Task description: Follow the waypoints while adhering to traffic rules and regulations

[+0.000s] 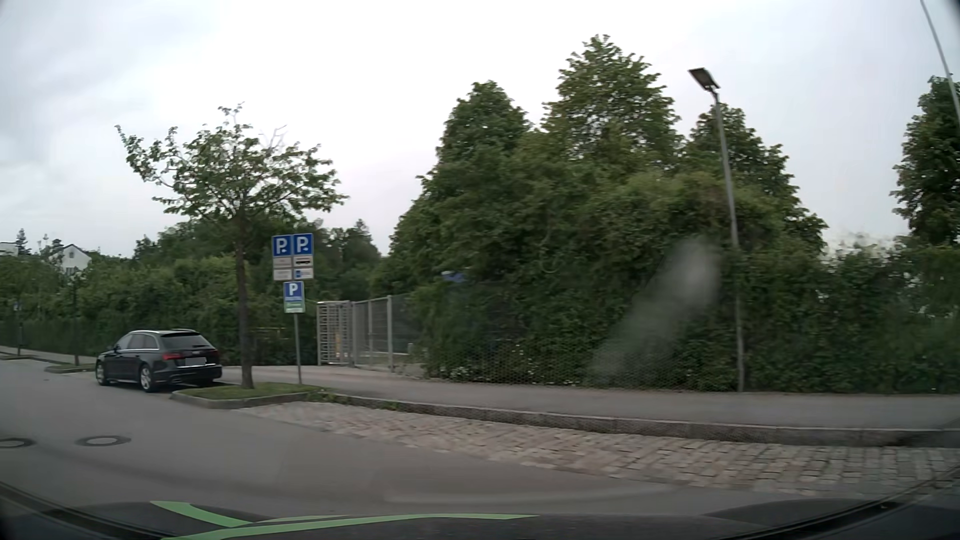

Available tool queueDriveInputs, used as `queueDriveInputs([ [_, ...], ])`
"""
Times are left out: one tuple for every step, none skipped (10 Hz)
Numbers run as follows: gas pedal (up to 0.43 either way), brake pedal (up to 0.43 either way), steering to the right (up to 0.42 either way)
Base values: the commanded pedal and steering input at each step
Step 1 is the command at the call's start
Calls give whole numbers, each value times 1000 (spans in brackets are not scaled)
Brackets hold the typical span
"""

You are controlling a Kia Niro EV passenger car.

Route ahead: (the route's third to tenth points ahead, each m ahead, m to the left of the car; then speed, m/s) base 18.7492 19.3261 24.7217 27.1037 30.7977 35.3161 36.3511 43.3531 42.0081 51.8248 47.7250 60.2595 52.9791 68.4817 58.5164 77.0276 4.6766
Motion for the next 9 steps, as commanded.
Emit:
queueDriveInputs([
  [220, 0, -592],
  [220, 0, -576],
  [220, 0, -559],
  [220, 0, -536],
  [228, 0, -508],
  [240, 0, -468],
  [240, 0, -436],
  [240, 0, -395],
  [240, 0, -364],
])
